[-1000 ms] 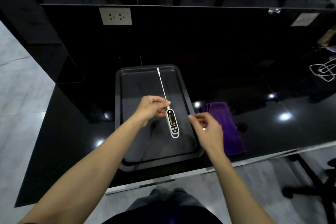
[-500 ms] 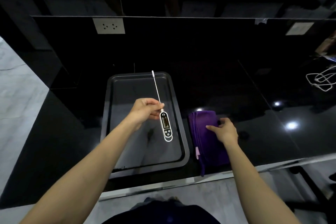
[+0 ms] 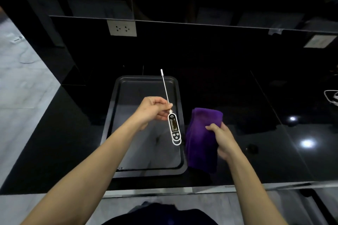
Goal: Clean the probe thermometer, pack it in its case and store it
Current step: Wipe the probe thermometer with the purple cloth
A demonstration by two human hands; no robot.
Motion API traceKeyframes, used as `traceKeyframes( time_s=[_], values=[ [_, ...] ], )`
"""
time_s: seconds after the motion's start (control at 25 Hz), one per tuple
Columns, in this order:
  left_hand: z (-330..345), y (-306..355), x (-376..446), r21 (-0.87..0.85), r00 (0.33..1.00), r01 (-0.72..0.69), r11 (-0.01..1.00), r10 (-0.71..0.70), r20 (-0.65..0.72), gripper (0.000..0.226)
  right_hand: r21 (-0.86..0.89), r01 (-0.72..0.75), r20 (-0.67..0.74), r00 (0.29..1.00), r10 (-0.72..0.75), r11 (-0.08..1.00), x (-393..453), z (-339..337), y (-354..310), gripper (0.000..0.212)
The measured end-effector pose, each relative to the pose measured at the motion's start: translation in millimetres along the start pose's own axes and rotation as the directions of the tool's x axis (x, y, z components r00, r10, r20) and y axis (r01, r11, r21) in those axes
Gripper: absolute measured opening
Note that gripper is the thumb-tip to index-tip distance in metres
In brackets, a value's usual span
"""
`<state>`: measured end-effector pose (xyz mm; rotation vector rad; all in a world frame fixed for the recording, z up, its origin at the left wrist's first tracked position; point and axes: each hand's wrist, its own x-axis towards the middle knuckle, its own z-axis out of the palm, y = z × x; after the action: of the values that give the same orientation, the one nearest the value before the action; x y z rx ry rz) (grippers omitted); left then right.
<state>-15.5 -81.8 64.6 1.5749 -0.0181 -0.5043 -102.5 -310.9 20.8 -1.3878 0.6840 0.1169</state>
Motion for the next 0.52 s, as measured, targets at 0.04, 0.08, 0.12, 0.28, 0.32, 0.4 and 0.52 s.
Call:
traceKeyframes(
  time_s=[0.04, 0.08, 0.12, 0.28, 0.32, 0.4, 0.52],
  values=[
    [-1.2, 1.1, -0.2, -0.010, 1.000, -0.001, 1.000, 0.001, 0.001, 0.010, 0.029, 0.006, 0.023, 1.000, -0.007, 1.000, -4.9, 7.5, -3.8, 0.024],
    [-2.9, 1.8, -0.5, -0.022, 1.000, -0.003, 1.000, 0.003, 0.002, 0.010, 0.062, -0.004, 0.045, 0.999, 0.001, 0.998, -9.1, 15.4, -7.2, 0.024],
    [-5.0, 2.6, -0.9, -0.034, 1.000, -0.004, 0.999, 0.004, 0.003, 0.010, 0.102, -0.032, 0.065, 0.998, 0.025, 0.994, -12.4, 23.9, -9.2, 0.023],
    [-15.6, 2.7, -2.8, -0.082, 0.999, -0.007, 0.997, 0.005, -0.032, 0.008, 0.205, -0.226, 0.182, 0.965, 0.190, 0.952, -23.8, 57.8, -9.6, 0.035],
    [-19.3, 2.0, -3.6, -0.090, 0.999, -0.012, 0.996, 0.007, -0.053, 0.008, 0.203, -0.272, 0.212, 0.950, 0.229, 0.941, -26.1, 64.8, -8.2, 0.041],
    [-27.2, -0.6, -4.9, -0.112, 0.996, -0.020, 0.993, 0.010, -0.093, 0.011, 0.192, -0.339, 0.272, 0.920, 0.282, 0.921, -29.7, 72.8, -6.9, 0.044],
    [-41.9, -4.1, -8.2, -0.149, 0.991, -0.038, 0.988, 0.019, -0.131, 0.010, 0.185, -0.376, 0.347, 0.889, 0.297, 0.908, -30.7, 80.3, -5.6, 0.042]
  ],
)
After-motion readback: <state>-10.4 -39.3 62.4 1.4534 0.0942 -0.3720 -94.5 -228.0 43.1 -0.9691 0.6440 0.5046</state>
